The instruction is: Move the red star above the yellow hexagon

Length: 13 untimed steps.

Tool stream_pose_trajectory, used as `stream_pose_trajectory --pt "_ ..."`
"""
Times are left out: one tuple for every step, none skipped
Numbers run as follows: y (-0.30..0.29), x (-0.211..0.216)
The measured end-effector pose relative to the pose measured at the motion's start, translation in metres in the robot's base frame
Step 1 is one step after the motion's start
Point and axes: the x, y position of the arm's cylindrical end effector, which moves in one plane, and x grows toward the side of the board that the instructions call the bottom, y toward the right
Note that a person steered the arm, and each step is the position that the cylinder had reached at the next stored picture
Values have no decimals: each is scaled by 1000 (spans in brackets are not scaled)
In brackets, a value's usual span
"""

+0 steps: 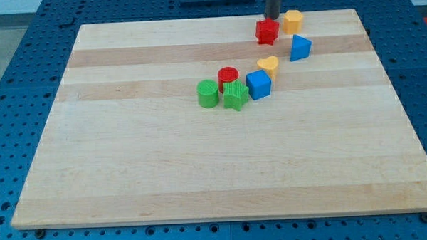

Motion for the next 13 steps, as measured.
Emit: stream_pose_trajectory --pt "8 6" --pt "32 16" --pt "60 30" --pt "67 32" --pt "36 4" --pt "5 -4" --pt "-40 13" --pt "-57 41" --pt "-51 65" --pt "-22 68" --pt "8 68" --pt "7 64" --pt "0 50"
